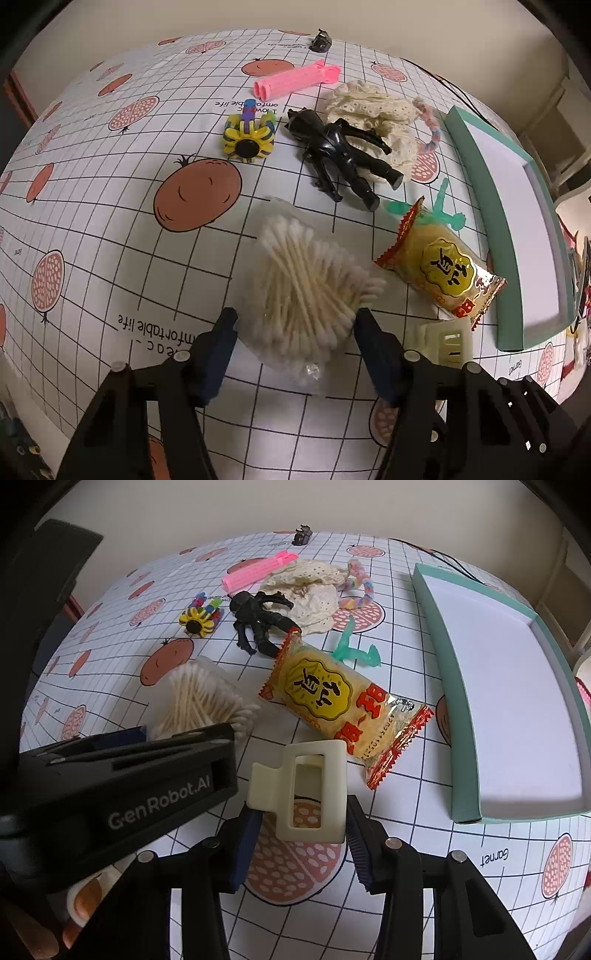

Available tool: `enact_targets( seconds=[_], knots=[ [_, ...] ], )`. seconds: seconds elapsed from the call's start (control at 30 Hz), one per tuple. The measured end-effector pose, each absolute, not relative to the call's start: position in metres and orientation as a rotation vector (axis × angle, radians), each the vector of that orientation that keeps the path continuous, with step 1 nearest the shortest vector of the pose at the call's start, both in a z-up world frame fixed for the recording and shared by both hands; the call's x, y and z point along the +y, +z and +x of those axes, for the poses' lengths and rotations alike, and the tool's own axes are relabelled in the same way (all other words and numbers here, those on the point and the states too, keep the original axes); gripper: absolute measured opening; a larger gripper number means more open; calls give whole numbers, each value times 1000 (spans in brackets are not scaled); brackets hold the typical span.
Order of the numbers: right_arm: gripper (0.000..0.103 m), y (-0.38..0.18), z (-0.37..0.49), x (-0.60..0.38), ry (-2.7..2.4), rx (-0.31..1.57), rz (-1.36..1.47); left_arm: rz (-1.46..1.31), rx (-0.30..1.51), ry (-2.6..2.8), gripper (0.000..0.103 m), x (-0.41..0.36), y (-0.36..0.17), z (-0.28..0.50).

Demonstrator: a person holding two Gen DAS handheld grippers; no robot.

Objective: Organize objects
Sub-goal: 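Grasp the bag of cotton swabs with the left gripper while the right grasps the cream claw clip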

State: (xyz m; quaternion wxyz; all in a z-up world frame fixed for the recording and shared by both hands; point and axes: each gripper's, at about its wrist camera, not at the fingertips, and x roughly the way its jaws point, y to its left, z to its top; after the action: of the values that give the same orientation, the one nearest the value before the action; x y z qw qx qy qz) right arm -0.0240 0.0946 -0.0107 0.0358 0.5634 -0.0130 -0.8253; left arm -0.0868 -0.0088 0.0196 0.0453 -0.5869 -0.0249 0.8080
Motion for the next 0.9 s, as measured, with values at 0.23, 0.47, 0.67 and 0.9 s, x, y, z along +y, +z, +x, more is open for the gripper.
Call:
enact_targets(
  seconds=[0.23,0.47,0.67,0.9],
  knots=[
    [48,-3,-19,92,-2533,-49,1716,-1787,-106,2467,51,-12,23,-84],
    [47,4,-16,97,-2536,-60,1683,-1709,-119,2515,49,-13,39,-78],
    [47,23,-13,104,-2548,-101,1613,-1593,-119,2585,48,-28,57,-78],
    [47,55,-10,116,-2622,-148,1460,-1447,-135,2659,48,-18,79,-84]
  ],
)
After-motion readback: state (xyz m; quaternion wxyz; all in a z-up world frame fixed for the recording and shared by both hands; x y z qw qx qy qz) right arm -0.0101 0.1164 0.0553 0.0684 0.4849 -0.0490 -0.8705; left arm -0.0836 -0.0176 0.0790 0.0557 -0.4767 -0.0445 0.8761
